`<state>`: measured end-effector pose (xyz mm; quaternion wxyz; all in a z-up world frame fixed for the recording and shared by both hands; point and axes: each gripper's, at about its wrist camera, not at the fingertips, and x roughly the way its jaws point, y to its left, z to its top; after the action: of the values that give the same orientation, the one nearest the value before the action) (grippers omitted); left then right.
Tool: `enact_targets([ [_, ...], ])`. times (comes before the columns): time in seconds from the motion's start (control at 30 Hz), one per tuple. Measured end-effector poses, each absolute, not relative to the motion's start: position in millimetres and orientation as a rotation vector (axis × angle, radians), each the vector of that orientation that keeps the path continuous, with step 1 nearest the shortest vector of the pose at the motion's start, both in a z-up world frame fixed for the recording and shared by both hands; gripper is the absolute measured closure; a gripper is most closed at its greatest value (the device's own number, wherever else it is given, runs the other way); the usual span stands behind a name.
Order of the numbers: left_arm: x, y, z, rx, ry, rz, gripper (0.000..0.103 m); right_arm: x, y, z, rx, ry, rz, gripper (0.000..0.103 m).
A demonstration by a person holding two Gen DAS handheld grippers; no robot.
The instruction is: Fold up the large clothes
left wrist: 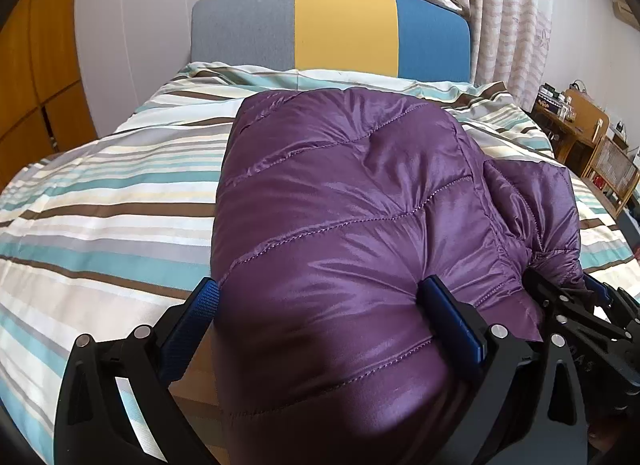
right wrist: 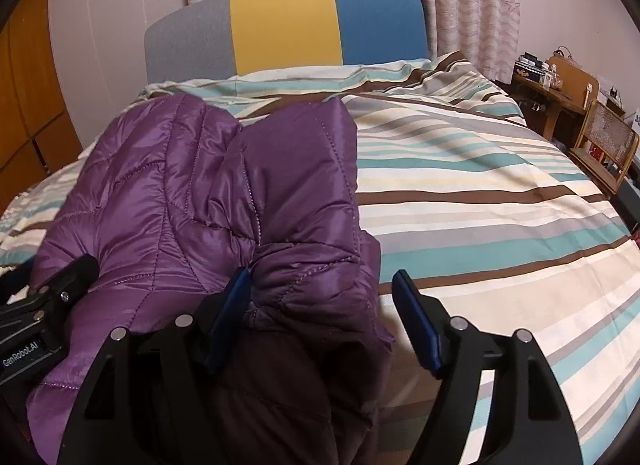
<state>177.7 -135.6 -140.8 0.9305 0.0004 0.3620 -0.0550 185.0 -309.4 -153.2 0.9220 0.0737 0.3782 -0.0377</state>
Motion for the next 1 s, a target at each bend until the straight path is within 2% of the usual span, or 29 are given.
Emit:
enact_targets([
  [0.07, 175.3, -133.9, -139.9, -0.001, 0.74, -0.112, 0.003, 180.2, -315.7, -147.1, 0.185, 0.773, -0.078, 0.024],
  [0.37, 172.6, -136.9, -130.4, 0.02, 0.765, -0.094, 0.003, 180.0, -318.4, -89.8, 0.195, 0.636, -0.082, 0.024],
  [0.5, 187.9, -140.7, -116.4, 0.058, 0.816, -0.092, 0.003, 210.1, -307.7, -81.6, 0.172, 0.657, -0.039, 0.038],
  [0.6, 204.7, -141.7, -112.5, 0.077, 0.826, -0.068, 0.003, 241.2, -299.3, -95.1, 0.155, 0.74, -0.011, 0.047],
  [0.7, 219.0, -142.4, -118.9, 0.051, 0.858, -0.075, 0.003, 259.6, -297.2, -121.9, 0.116, 0.827, -0.031, 0.047],
  [1.0, 225.5, -143.5, -139.8, 0.003, 0.882, -0.091, 0.003, 272.3, -303.7, -159.9, 0.097, 0.819, -0.06, 0.047],
])
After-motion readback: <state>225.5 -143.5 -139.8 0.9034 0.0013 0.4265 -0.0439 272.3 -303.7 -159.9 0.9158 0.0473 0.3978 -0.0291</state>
